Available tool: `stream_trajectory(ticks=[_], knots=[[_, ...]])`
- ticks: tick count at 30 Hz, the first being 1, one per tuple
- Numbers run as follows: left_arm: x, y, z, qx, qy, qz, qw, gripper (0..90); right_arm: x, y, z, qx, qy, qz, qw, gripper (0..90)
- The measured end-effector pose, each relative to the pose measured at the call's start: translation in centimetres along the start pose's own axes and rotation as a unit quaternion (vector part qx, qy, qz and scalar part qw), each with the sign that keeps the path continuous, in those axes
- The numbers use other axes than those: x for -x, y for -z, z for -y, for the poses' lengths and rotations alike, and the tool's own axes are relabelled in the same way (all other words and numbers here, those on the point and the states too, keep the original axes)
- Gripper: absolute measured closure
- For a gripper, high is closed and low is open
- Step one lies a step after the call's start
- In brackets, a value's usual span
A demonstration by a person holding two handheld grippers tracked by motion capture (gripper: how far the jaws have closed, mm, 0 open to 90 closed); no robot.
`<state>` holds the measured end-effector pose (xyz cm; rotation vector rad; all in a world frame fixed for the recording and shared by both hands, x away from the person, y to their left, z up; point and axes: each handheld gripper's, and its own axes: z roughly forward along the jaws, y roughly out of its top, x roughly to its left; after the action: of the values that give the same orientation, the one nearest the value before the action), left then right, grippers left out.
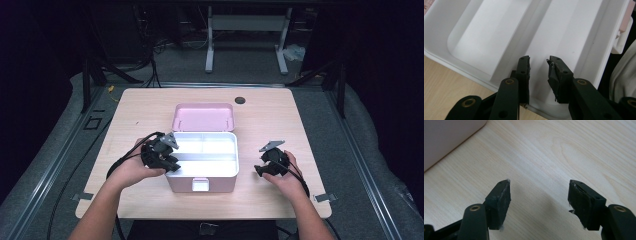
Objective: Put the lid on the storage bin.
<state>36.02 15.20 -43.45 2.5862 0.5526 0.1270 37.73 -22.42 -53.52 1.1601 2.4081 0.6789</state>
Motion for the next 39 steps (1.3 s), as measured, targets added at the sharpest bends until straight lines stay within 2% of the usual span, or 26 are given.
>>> stream_trajectory(ticks=[4,8,13,16,23,24,28,29,31,32,34,36,39], knots=[[0.3,0.0,-0.1,-0.004,0.003,-0.008,1.0000,65.7,0.1,0.1,-0.3,0.003,-0.003,-0.003,1.0000,34.4],[0.5,-0.1,-0.1,-0.003,0.014,-0.018,0.9997,65.6,0.1,0.3,-1.5,0.006,0.002,-0.008,0.9999,34.9],[0.5,-0.1,0.1,0.004,0.014,-0.016,0.9998,65.6,0.0,0.7,-2.6,0.010,0.013,-0.007,0.9998,34.9],[0.5,-0.1,0.1,0.005,0.015,-0.016,0.9997,65.7,0.3,1.5,-4.1,0.024,0.011,-0.007,0.9996,34.9],[0.5,-0.1,0.1,0.007,0.014,-0.016,0.9998,65.8,1.2,2.6,-6.5,0.048,-0.009,-0.023,0.9985,35.8],[0.6,-0.1,0.2,0.008,0.014,-0.016,0.9997,65.8,1.5,2.8,-7.4,0.052,-0.014,-0.025,0.9982,35.8],[0.6,-0.1,0.2,0.008,0.015,-0.018,0.9997,65.9,1.9,2.8,-8.6,0.054,-0.016,-0.025,0.9981,35.3],[0.6,-0.1,0.2,0.009,0.016,-0.017,0.9997,66.0,2.1,2.8,-9.5,0.056,-0.019,-0.025,0.9980,35.0],[0.6,-0.1,0.2,0.009,0.016,-0.017,0.9997,66.1,2.3,2.7,-9.9,0.058,-0.022,-0.026,0.9977,35.0],[0.6,-0.1,0.2,0.010,0.016,-0.017,0.9997,66.2,2.6,2.5,-11.1,0.061,-0.028,-0.025,0.9975,34.8],[0.6,-0.1,0.2,0.010,0.015,-0.017,0.9997,66.2,2.8,2.4,-11.4,0.063,-0.029,-0.025,0.9973,34.8],[0.6,-0.1,0.2,0.010,0.015,-0.018,0.9997,66.3,3.0,1.9,-12.8,0.071,-0.039,-0.025,0.9964,34.8],[0.6,-0.1,0.3,0.012,0.015,-0.018,0.9997,66.3,3.1,1.3,-13.9,0.069,-0.041,-0.027,0.9964,34.9]])
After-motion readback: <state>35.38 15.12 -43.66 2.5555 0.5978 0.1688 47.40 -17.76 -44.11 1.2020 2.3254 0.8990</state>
